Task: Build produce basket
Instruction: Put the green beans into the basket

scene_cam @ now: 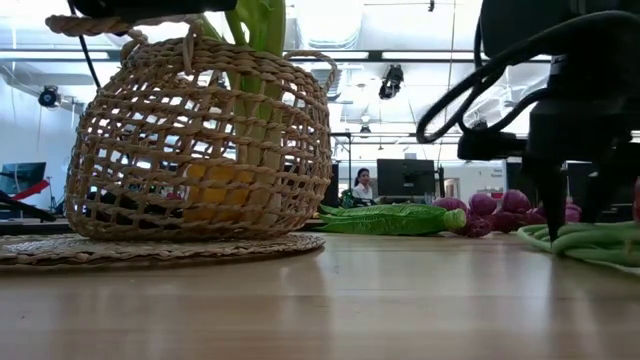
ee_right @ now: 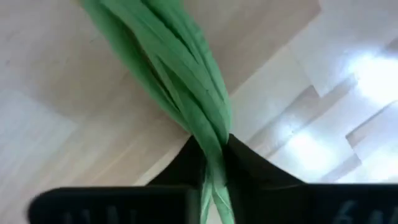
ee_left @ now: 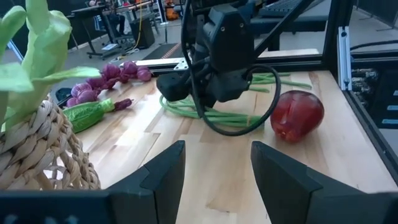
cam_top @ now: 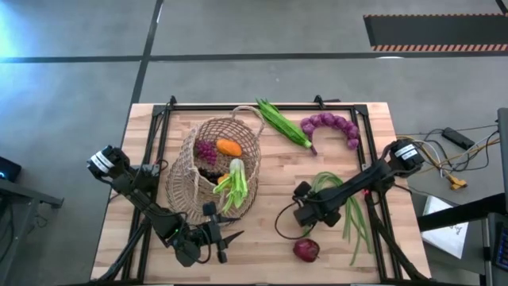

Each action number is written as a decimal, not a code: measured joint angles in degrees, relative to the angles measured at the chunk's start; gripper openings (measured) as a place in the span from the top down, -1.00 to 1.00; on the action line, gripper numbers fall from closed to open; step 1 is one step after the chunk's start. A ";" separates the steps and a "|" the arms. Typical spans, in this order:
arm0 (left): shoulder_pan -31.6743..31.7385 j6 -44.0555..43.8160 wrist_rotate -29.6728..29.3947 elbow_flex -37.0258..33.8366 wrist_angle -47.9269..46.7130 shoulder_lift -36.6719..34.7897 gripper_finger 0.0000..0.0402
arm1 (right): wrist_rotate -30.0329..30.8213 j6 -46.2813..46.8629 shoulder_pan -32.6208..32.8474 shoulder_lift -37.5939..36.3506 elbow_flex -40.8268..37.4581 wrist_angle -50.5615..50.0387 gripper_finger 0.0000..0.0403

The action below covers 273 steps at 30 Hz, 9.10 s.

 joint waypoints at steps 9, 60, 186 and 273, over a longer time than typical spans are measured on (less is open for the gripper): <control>0.27 8.70 0.00 0.42 5.61 0.00 0.16 | 9.03 11.64 -0.23 -9.03 3.23 -0.27 0.89; 13.97 31.31 9.81 25.15 -16.93 11.88 0.17 | 25.58 25.28 4.56 -17.60 3.04 17.01 0.89; 22.17 60.29 11.66 48.41 -23.90 8.70 0.90 | -16.77 34.88 -16.99 -19.05 -36.41 133.20 -0.50; -4.26 24.13 -29.95 19.41 -26.66 -14.79 0.04 | -4.33 3.71 -28.12 27.69 74.73 8.15 0.79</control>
